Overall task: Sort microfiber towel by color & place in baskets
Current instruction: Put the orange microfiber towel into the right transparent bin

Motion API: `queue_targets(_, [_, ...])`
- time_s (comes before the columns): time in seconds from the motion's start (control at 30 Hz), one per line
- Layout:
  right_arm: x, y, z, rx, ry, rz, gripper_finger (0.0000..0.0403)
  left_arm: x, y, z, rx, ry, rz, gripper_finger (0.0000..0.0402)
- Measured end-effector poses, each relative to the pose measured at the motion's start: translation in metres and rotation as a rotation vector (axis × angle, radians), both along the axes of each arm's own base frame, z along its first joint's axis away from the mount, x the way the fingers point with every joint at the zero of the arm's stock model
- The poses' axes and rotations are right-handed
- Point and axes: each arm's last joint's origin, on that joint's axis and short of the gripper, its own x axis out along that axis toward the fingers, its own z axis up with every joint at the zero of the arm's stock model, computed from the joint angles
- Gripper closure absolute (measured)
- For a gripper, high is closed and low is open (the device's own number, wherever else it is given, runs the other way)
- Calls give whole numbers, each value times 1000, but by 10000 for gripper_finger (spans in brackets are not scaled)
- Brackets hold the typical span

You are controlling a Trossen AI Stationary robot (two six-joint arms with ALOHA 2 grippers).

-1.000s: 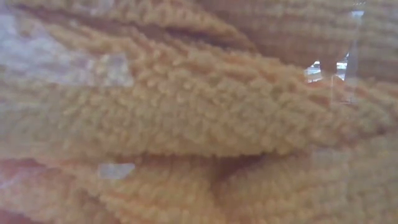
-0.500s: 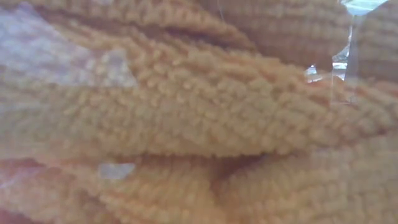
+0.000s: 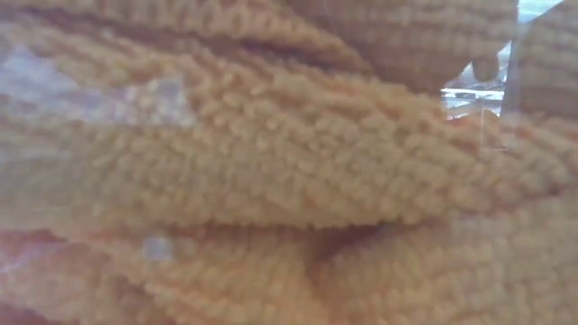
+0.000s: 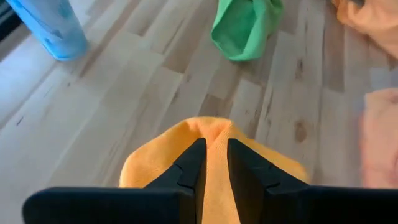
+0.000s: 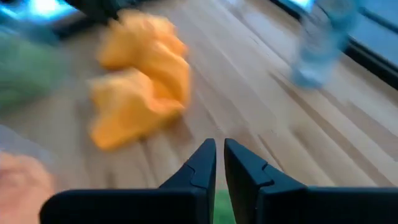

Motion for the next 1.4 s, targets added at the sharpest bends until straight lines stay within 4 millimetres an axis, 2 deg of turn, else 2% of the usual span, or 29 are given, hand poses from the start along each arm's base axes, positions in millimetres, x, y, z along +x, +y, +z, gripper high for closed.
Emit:
queue_targets(0.13, [6, 7, 16, 15, 167, -101, 395, -3, 15, -8, 31, 36, -40, 351])
queue_targets(0.33, [17, 27, 28, 193, 412, -335, 400, -17, 41, -13, 62, 59, -73, 351])
queue_targets(0.53, [13, 67, 29, 325, 590, -598, 399, -31, 61, -8, 84, 30, -148, 351])
queue_targets(0.73, [-1, 115, 10, 538, 731, -796, 385, -35, 72, -6, 84, 2, -209, 351])
queue_targets(1.0, [-27, 172, -7, 673, 760, -924, 311, -36, 72, -5, 47, -23, -264, 351])
queue_targets(1.1, [-33, 185, -13, 706, 802, -886, 274, -36, 72, -5, 46, -23, -265, 351])
queue_targets(1.23, [-34, 197, -25, 650, 805, -861, 231, -35, 72, -5, 9, -39, -236, 351])
queue_targets(1.4, [-33, 217, -42, 619, 825, -823, 198, -35, 72, -5, -55, -49, -180, 351])
